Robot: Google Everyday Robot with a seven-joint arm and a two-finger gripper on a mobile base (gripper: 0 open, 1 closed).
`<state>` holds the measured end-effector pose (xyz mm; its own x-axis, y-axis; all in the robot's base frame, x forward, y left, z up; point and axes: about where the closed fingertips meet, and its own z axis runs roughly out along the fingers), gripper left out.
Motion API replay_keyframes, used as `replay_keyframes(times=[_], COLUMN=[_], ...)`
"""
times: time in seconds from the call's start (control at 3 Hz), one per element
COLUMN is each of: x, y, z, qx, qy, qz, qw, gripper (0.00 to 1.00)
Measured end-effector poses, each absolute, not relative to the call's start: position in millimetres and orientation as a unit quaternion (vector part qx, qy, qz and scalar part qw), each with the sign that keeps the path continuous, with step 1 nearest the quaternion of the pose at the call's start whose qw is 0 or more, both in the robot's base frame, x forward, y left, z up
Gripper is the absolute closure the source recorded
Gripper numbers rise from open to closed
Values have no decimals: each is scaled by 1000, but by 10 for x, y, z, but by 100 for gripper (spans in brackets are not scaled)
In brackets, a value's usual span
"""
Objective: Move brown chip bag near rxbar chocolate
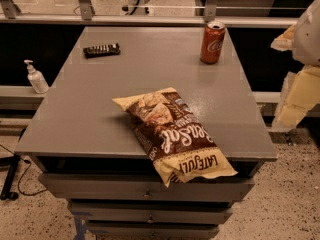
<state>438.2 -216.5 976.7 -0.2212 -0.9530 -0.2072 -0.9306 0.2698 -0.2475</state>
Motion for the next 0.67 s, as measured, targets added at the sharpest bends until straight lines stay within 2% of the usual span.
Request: replay_keyframes(times=[0.33,0.67], x=[4382,4487], y=[-2165,-2275], z=[9767,9708], qx=[-603,-574], qy=[781,798], qz=[-35,3], qw=[160,181], gripper=[0,0])
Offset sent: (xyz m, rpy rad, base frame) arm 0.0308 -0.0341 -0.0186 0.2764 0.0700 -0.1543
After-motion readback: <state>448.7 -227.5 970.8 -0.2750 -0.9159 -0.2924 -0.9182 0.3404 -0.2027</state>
